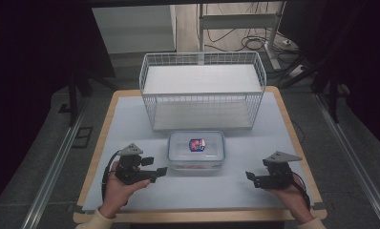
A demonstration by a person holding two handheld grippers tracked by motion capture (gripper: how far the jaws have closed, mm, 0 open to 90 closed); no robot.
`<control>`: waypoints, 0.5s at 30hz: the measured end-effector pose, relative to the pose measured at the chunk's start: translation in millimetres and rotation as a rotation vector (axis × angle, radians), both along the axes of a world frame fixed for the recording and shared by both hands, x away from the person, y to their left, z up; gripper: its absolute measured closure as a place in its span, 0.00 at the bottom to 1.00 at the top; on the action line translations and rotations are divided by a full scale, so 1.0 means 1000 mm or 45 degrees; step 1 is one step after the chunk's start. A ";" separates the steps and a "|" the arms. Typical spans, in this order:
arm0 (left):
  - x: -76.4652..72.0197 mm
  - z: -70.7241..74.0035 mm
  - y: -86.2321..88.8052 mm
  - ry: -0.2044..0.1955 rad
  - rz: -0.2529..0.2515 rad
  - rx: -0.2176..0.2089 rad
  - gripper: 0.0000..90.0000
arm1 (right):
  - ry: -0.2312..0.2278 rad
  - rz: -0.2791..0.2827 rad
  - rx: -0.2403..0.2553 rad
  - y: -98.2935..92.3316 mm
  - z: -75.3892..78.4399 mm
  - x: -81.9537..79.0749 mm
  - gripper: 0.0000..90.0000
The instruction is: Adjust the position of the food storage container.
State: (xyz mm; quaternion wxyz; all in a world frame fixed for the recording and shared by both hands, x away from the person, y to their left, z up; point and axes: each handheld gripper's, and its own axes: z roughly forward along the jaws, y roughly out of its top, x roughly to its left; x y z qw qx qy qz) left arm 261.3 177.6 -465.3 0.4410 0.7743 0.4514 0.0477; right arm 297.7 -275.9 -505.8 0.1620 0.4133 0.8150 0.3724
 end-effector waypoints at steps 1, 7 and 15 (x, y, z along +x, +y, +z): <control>0.002 -0.001 0.002 0.004 0.008 0.001 0.29 | 0.000 0.000 0.000 0.000 0.000 0.000 0.16; 0.009 -0.006 0.011 0.031 0.049 -0.013 0.24 | -0.002 0.003 0.012 0.000 0.001 0.001 0.16; 0.014 -0.008 0.016 0.038 0.086 -0.022 0.23 | -0.008 0.015 0.036 0.001 0.004 0.003 0.16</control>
